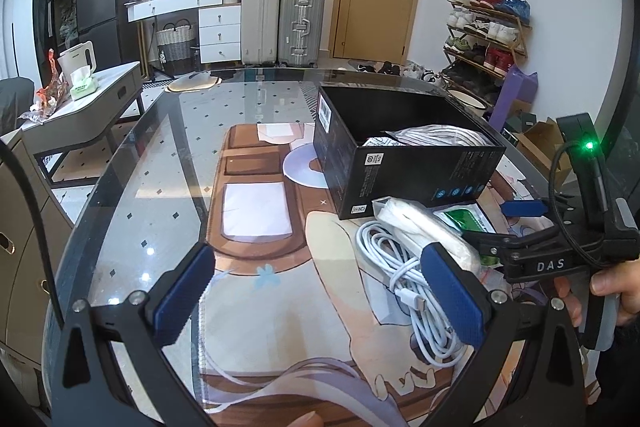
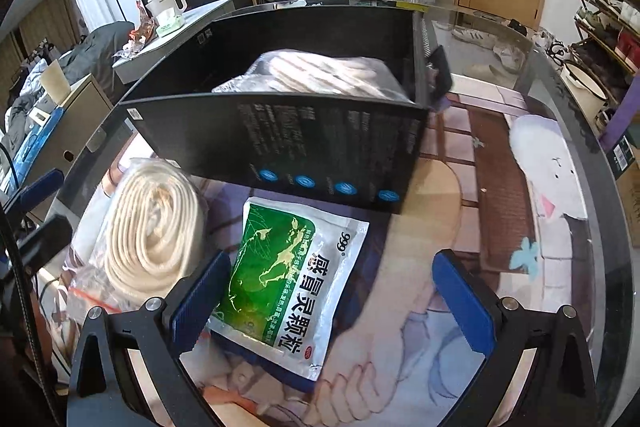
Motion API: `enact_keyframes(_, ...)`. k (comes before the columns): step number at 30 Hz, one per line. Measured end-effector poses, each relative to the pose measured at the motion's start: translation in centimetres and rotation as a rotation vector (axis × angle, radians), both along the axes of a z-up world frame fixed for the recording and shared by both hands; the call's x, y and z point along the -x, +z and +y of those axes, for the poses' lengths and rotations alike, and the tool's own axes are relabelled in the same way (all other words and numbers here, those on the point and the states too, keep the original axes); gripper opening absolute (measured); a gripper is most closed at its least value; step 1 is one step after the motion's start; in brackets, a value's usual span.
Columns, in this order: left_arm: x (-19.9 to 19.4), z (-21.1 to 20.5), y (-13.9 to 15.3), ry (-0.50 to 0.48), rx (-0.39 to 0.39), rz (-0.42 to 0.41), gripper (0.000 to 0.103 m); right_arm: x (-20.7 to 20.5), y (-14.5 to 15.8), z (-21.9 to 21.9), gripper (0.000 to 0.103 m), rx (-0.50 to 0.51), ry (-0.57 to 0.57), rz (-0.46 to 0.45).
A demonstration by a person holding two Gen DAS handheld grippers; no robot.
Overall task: Organize soft objects
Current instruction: 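Pull both grippers back from the box toward the green sachet and white cable, then close the right gripper on the green sachet while the left grasps the white cable bundle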
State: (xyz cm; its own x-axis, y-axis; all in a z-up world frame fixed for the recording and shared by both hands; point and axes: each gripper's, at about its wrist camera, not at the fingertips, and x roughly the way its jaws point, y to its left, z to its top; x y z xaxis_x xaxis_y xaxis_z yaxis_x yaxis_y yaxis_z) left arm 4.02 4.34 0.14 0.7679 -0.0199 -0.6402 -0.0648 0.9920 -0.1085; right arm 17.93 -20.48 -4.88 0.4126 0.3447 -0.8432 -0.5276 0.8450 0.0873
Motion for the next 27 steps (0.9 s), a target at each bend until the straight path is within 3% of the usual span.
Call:
enact_keyframes(15, -0.5, -1.1, -0.7, -0.057, 0.041, 0.035, 0.103, 1.2, -0.6, -1.9, 0.102, 0.017, 0.027, -0.053)
enact_keyframes(20, -0.8, -1.4, -0.8, -0.081, 0.084, 0.049, 0.103, 1.7, -0.2, -1.5, 0.080, 0.012, 0.066, -0.078)
enact_keyframes(25, -1.5, -2.3, -1.4, -0.095, 0.060, 0.082, 0.103, 2.0, 0.2, -1.6, 0.055, -0.007, 0.072, -0.082)
enact_keyframes(27, -1.7, -2.3, -1.6, -0.098, 0.062, 0.091, 0.103, 2.1, 0.3, -1.7, 0.050, -0.012, 0.070, -0.082)
